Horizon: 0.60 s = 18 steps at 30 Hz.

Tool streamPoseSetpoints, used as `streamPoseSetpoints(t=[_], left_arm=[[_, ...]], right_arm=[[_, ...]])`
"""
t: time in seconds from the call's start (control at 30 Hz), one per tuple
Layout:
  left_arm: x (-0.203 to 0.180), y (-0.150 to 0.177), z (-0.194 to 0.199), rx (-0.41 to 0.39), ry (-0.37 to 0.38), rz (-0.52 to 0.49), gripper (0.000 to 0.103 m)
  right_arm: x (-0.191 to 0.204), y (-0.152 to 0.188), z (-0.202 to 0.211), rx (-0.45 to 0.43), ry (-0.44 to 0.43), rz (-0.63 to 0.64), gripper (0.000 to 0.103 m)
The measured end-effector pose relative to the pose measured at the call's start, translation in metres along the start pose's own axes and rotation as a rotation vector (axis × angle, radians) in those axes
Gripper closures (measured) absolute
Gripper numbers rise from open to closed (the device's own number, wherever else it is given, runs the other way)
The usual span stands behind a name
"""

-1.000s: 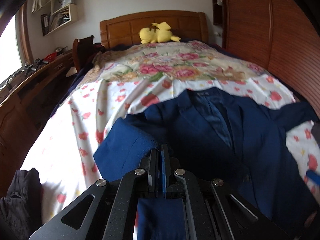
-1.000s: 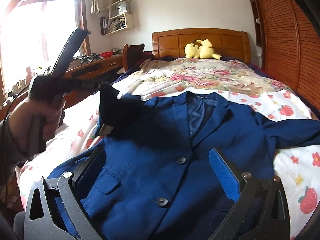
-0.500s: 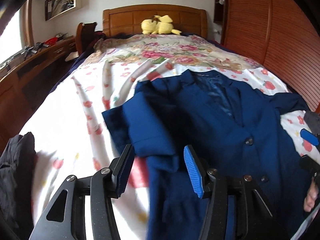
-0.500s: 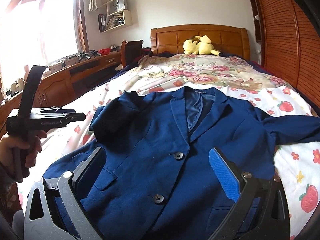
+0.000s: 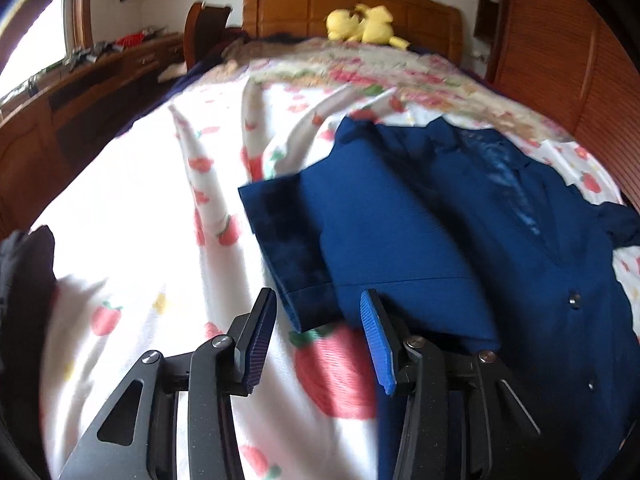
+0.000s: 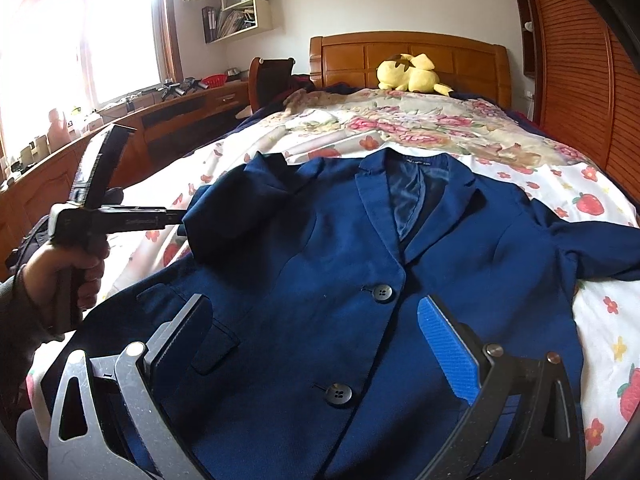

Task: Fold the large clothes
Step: 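Grasp the sleeve cuff with the left tool and fold it across the jacket front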

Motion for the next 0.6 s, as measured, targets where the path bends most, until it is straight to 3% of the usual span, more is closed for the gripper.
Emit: streamPoseSetpoints(t=[0.17, 0.23, 0.3, 0.43, 0.6], left_arm=[[0.003, -0.003, -0.019, 0.054, -0.020, 0.035, 0.058], [-0.001, -0.005, -0.018, 0.043, 0.000, 0.025, 0.083], [-0.003, -0.007, -0.017, 0.034, -0.003, 0.019, 0.094], [-0.007, -0.017, -0.007, 0.005, -0.026, 0.000, 0.097], [-0.027, -0.028, 0.032, -0.065, -0.058, -0.034, 0.098]], right_arm=[[0.002, 0.002, -0.006, 0.016, 0.003, 0.007, 0.000], [0.003, 0.003, -0.006, 0.017, 0.004, 0.009, 0.000], [0.003, 0.003, -0.006, 0.016, 0.005, 0.010, 0.000], [0.003, 0.002, -0.004, 0.012, 0.004, 0.009, 0.000], [-0.004, 0.003, 0.013, -0.020, 0.013, 0.008, 0.000]])
Point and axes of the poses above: each gripper's, at about its wrist camera, not at the fingertips, and z roughly against the way its jaws point, x to its left, y to its underside, the point moved 6 cm from there along -z, roughly the way its jaws point, and after that the axes turned 14 degrees about x, right-handed, at the moved point
